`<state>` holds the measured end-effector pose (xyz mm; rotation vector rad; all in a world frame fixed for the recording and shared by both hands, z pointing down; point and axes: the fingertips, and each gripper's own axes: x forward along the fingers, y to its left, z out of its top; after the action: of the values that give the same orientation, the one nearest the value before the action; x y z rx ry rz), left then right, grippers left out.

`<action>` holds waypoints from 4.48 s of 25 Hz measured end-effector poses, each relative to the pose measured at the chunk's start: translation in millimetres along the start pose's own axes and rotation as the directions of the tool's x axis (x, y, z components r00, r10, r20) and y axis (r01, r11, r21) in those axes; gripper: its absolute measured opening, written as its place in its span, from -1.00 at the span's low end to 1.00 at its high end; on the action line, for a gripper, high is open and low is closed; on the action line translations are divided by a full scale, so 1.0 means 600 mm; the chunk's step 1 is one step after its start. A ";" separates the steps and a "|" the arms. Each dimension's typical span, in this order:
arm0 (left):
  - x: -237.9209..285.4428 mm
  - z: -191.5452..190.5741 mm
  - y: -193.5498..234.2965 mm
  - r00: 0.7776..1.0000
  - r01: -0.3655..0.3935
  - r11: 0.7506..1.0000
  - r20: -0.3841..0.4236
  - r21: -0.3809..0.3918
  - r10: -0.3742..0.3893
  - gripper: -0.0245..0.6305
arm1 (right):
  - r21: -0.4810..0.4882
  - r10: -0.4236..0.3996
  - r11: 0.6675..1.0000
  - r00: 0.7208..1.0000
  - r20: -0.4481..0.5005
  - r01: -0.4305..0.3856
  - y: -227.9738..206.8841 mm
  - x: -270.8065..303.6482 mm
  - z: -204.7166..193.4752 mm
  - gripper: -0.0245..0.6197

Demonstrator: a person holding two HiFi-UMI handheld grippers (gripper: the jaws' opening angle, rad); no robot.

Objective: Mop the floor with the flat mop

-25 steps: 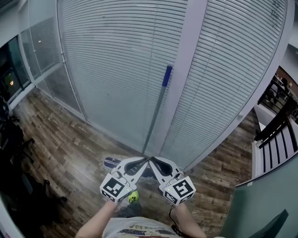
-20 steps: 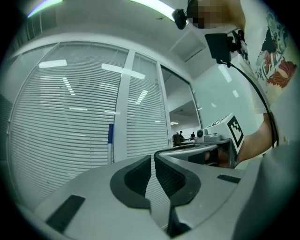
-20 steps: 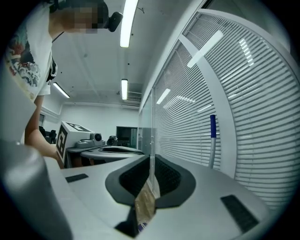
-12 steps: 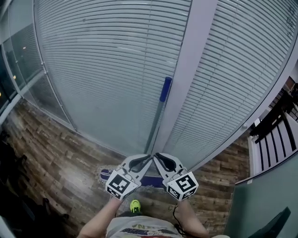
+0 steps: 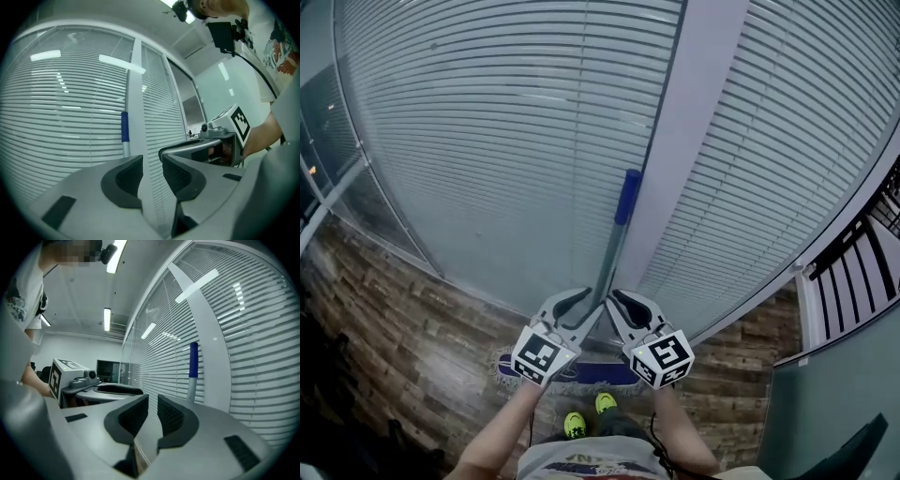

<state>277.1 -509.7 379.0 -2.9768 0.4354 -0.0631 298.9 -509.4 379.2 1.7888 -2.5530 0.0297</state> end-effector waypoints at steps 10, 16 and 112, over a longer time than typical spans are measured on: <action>0.148 -0.054 0.101 0.994 -0.009 1.000 -0.104 0.026 0.011 -0.32 | 0.016 -0.037 0.999 0.999 -0.025 0.037 -0.154 0.107 0.022 -0.39; 0.271 -0.089 0.150 0.990 -0.012 1.000 -0.144 -0.005 0.011 -0.28 | -0.006 -0.024 1.000 0.998 -0.063 0.024 -0.237 0.180 0.024 -0.36; -0.580 -0.083 -1.395 0.932 0.169 0.984 -0.334 0.060 -0.140 -0.73 | -0.115 0.712 0.691 0.700 -0.060 -0.713 0.890 -1.304 -0.094 -0.46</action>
<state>177.2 379.0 535.3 -2.9091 0.2217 -0.5863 64.8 409.6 410.5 0.6384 -2.9736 -0.1117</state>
